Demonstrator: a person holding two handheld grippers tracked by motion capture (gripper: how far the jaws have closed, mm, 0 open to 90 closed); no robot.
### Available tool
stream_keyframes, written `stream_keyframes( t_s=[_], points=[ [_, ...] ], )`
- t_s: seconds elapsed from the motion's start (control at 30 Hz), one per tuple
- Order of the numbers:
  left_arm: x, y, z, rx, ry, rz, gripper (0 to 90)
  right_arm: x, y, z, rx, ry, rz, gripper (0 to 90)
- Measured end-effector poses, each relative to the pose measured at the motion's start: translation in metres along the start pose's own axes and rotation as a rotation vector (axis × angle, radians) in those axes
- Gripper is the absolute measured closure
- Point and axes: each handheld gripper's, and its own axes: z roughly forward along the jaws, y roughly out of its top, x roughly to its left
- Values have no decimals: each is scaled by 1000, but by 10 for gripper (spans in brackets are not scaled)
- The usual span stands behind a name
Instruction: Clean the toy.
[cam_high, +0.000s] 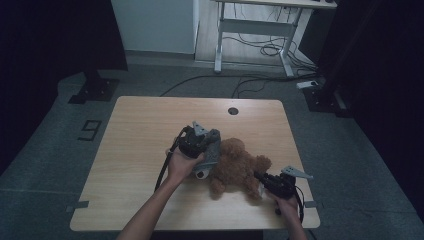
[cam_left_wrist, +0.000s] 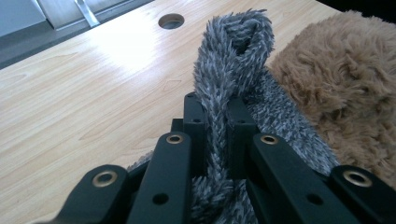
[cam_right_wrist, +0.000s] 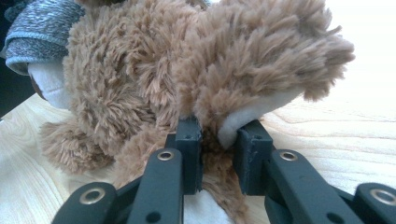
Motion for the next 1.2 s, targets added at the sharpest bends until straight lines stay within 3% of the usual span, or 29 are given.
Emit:
stream_keyframes(
  t_s=[0.67,1.07,1.2],
  points=[
    [-9,12,5,-11,-9,13,816,-1,0,0,-2,-1,3,739],
    [-44,32,11,-45,-59,62,819,-1,-1,0,3,-5,4,741],
    [-60,40,11,-63,-103,78,820,-2,-1,0,2,-4,6,742]
  ],
)
